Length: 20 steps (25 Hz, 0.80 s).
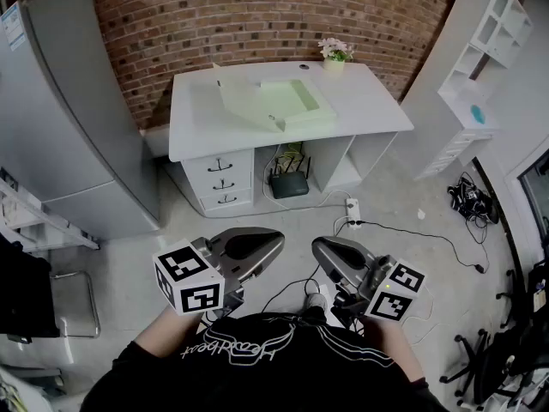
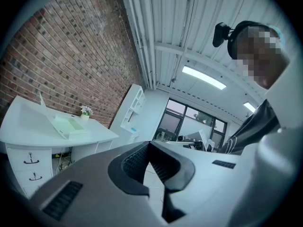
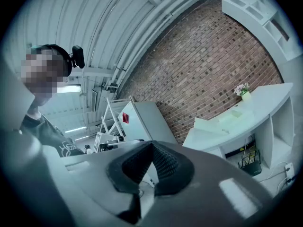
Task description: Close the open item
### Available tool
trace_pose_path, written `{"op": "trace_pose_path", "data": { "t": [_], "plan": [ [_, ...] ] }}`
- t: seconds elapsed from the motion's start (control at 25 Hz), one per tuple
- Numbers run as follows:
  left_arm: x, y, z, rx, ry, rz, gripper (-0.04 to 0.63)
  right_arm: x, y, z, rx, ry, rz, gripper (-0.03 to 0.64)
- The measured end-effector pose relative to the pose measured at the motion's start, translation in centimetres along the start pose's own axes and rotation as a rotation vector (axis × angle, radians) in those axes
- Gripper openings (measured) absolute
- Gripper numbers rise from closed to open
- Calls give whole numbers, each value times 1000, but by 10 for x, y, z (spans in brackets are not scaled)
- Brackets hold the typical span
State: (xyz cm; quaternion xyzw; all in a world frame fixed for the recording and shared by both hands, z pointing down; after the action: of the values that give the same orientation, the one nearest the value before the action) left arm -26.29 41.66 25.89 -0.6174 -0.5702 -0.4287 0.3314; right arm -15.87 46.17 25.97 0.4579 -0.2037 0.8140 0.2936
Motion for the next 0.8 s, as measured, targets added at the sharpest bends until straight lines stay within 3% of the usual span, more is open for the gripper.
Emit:
{"op": "trace_pose_path", "data": {
  "t": [0.44, 0.8],
  "plan": [
    [13, 5, -3, 7, -29, -16, 2, 10, -7, 5, 33, 27, -18, 3],
    [10, 30, -26, -40, -60, -47, 2, 0, -9, 46, 18, 86, 6, 3]
  ]
}}
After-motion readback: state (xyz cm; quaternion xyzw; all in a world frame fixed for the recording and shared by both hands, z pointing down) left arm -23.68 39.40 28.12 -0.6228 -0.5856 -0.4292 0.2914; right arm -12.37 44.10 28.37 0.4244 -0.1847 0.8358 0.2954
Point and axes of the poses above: the fingertips, and each gripper's own axes: y forward along the fingers, z to its right, x out of its underside, the point moved 3 cm from there along -y, backward along the fingers, and after that the axes turned 4 degrees about -x, right-handed, at the moved point
